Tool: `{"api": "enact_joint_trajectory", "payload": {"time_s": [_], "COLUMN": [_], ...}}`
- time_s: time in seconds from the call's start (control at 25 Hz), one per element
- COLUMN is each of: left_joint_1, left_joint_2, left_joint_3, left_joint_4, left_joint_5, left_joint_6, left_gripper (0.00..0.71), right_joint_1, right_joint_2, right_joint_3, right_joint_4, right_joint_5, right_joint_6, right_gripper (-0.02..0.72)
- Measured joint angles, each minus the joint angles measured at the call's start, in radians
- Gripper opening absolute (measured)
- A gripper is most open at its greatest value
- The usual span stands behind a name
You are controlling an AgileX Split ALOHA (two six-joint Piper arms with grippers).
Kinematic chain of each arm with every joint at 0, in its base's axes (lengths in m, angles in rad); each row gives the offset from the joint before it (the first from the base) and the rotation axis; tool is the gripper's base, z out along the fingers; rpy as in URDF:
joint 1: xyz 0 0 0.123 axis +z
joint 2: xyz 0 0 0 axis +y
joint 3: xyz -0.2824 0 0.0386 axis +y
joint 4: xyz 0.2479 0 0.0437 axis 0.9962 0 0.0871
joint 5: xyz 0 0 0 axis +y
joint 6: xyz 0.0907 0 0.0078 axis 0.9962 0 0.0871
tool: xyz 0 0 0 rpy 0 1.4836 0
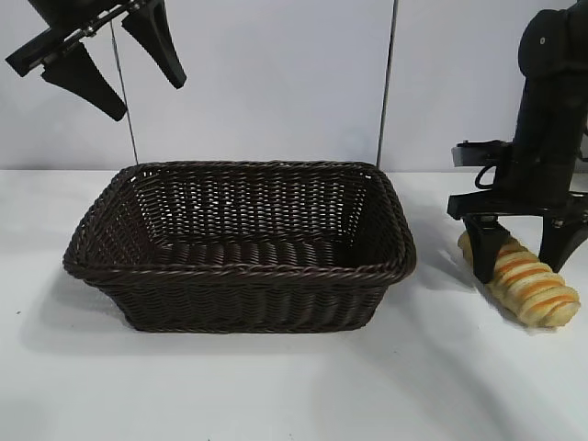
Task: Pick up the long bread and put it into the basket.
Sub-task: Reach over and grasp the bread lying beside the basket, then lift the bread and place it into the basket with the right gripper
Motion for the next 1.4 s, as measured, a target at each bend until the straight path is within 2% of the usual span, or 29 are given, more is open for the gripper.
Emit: {"api": "enact_joint_trajectory", "payload": {"time_s": [0.16, 0.32, 0.44, 0.8, 1.0, 1.16, 1.4], "left_joint_1": [0.0, 0.0, 0.0, 0.0, 0.0, 0.0, 0.0], "left_joint_2": [0.0, 0.0, 0.0, 0.0, 0.0, 0.0, 0.0], "left_joint_3": [0.0, 0.0, 0.0, 0.0, 0.0, 0.0, 0.0], "left_joint_4": [0.0, 0.0, 0.0, 0.0, -0.001, -0.001, -0.001], "left_joint_5": [0.0, 0.0, 0.0, 0.0, 0.0, 0.0, 0.0], "left_joint_6": [0.0, 0.0, 0.0, 0.0, 0.0, 0.001, 0.001], "left_gripper": [0.511, 0.511, 0.511, 0.511, 0.511, 0.511, 0.511], "right_joint_1": [0.0, 0.0, 0.0, 0.0, 0.003, 0.056, 0.2], "right_joint_2": [0.003, -0.003, -0.026, -0.146, -0.168, -0.168, -0.168], "right_joint_3": [-0.027, -0.112, -0.173, -0.258, -0.258, -0.258, -0.258], "right_joint_4": [0.005, 0.034, 0.058, 0.077, 0.127, 0.156, 0.163], "right_joint_5": [0.038, 0.099, 0.112, 0.124, 0.132, 0.136, 0.138], "right_joint_6": [0.0, 0.0, 0.0, 0.0, -0.025, -0.046, -0.07], "right_gripper": [0.293, 0.29, 0.286, 0.285, 0.285, 0.285, 0.285]}}
